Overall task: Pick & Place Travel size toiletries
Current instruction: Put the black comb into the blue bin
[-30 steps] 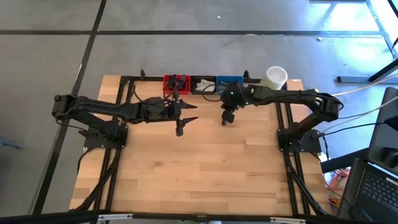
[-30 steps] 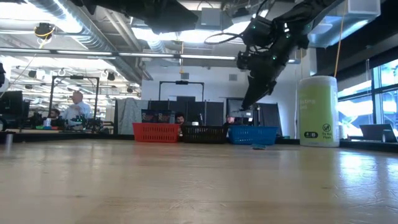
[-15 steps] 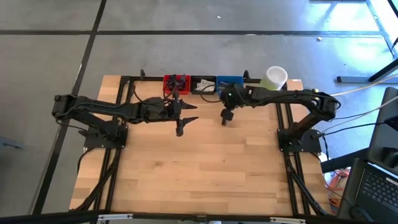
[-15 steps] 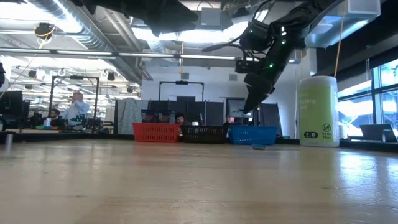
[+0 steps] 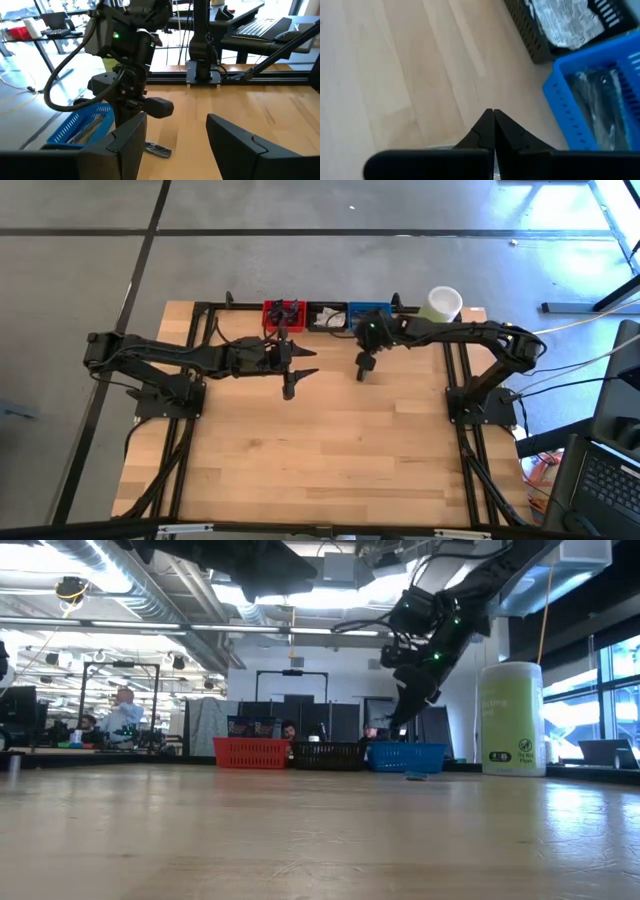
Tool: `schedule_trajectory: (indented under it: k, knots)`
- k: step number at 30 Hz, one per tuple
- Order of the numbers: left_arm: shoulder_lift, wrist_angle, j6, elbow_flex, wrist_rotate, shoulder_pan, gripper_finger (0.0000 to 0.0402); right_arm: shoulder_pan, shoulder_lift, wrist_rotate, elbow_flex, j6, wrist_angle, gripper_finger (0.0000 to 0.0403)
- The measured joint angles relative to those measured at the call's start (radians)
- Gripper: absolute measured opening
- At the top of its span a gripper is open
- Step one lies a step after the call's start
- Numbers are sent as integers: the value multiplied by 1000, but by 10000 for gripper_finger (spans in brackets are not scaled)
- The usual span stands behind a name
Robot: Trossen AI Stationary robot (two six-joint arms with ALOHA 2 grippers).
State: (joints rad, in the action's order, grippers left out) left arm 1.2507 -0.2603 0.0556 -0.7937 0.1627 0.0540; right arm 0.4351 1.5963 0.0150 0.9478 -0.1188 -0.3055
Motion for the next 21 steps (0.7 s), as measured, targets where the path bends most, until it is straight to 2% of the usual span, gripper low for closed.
schedule_trajectory:
  k: [9,14,18,21]
  knots:
    - [0,-5,-25,0,0,0,205,24,52,-23,-110,52,150,0]
    - [0,-5,-27,0,0,-2,205,18,135,5,-113,60,145,0]
    - [0,-5,-27,0,0,-6,205,-4,145,73,-113,59,142,0]
    - [0,-4,-26,0,0,-6,205,-11,142,78,-113,71,133,0]
